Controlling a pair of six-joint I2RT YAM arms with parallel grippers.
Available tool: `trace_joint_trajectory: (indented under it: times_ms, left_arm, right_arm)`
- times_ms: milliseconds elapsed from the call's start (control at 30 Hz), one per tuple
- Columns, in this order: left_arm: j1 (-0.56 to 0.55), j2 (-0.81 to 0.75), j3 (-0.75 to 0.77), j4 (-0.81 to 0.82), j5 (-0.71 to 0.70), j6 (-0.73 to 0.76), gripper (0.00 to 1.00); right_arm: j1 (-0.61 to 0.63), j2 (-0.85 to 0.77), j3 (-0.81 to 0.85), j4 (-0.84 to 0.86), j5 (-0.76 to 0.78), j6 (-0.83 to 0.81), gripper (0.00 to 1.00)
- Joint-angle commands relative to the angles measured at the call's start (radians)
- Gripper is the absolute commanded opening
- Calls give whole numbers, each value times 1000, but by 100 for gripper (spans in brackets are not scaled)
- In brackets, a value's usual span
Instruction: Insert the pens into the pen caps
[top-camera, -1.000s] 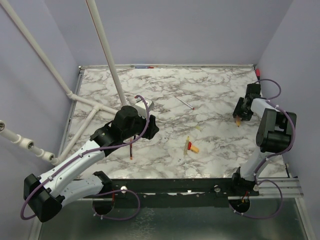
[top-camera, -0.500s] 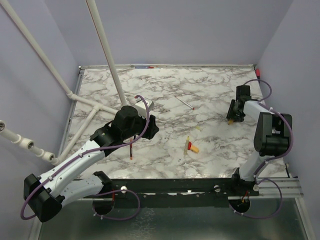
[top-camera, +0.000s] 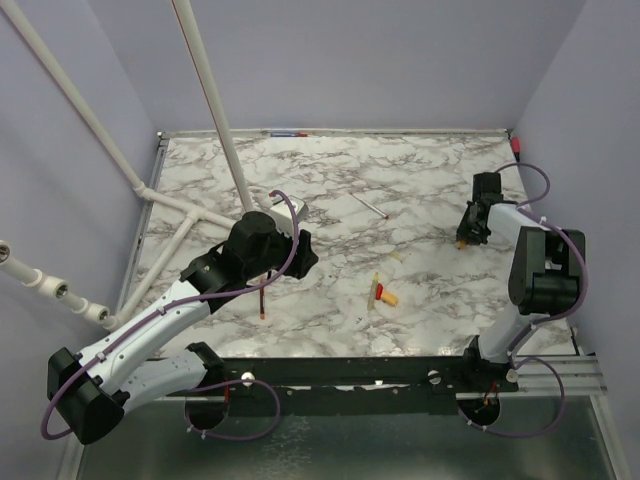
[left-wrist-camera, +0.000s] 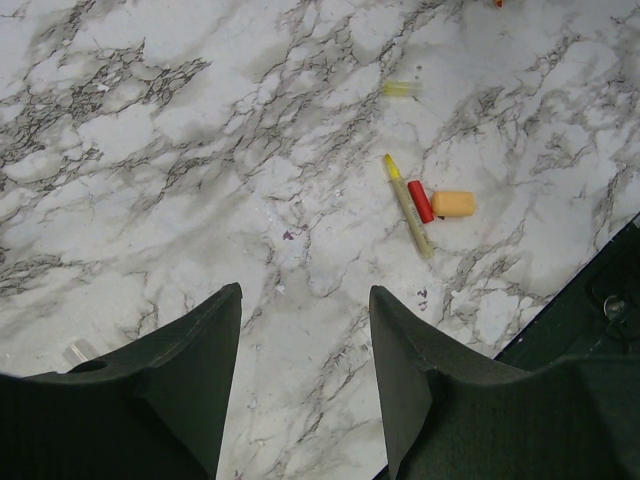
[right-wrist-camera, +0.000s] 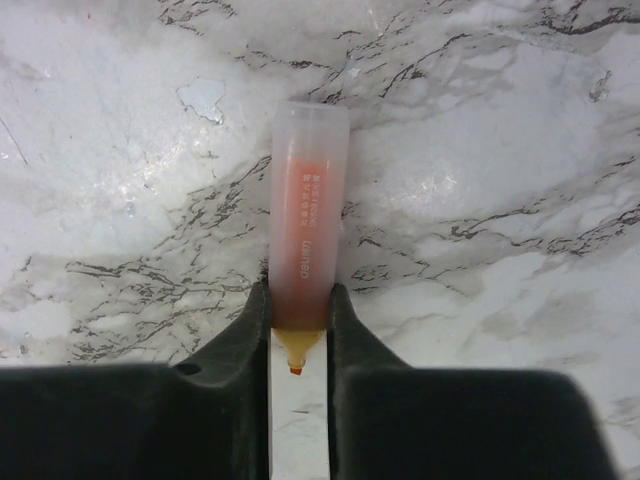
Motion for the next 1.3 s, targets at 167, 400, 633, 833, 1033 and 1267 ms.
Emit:
trace_joint_trajectory:
  times_ms: [167, 400, 633, 833, 1033, 1267]
  left_arm:
    - [-6, 2, -5, -12, -39, 12, 55]
    - [-6, 30, -3, -12, -40, 12, 55]
    - [-6, 56, 3, -13, -40, 5, 55]
    - [-5, 82, 12, -4, 17, -3, 56]
    - [-6, 91, 25, 13, 114, -50, 56]
    - [-6, 44, 11, 17, 228, -134, 57]
  right_arm:
    - [83, -55, -21, -89, 32, 38, 1]
    - [182, -189, -21, -150, 45, 1, 1]
    - [287, -379, -42, -167, -44, -132, 1]
    - [426, -535, -41, -152, -148, -268, 1]
    - [712, -594, -13, -225, -38, -438, 1]
    - [936, -655, -64, -248, 33, -667, 1]
